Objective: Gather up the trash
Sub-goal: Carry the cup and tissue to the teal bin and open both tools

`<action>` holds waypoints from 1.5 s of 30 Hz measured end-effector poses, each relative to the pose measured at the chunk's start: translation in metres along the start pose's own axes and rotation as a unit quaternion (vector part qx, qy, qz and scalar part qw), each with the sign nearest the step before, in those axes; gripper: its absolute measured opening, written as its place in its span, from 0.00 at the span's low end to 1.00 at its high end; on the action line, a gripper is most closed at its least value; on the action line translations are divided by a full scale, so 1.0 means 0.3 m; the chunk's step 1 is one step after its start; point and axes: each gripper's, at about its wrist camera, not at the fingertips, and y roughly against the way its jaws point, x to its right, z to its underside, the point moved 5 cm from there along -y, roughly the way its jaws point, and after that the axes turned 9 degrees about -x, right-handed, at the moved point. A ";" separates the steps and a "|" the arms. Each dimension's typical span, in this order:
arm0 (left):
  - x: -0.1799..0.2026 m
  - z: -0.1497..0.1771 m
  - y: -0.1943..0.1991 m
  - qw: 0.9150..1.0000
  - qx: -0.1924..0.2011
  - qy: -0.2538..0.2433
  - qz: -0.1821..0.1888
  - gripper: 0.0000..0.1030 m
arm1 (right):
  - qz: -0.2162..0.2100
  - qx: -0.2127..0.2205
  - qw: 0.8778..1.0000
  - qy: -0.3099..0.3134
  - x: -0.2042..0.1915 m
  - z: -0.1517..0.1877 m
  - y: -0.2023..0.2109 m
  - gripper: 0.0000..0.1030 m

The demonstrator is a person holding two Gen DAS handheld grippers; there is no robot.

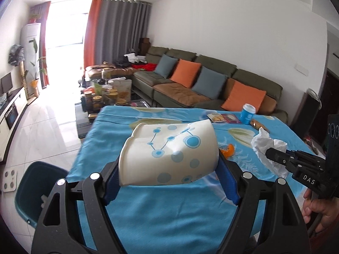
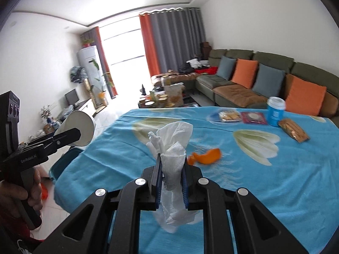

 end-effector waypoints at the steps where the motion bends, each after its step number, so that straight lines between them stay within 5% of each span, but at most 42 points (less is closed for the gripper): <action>1: -0.013 0.006 0.019 1.000 0.004 0.003 -0.003 0.74 | -0.006 0.000 1.000 0.007 -0.024 -0.004 -0.002 0.14; 25: -0.332 0.122 0.375 0.991 0.050 0.088 -0.093 0.75 | -0.121 0.013 0.982 0.143 -0.457 -0.131 -0.074 0.14; 45: -0.635 0.211 0.453 0.974 0.033 0.149 -0.170 0.75 | -0.185 -0.041 0.958 0.217 -0.771 -0.198 -0.281 0.14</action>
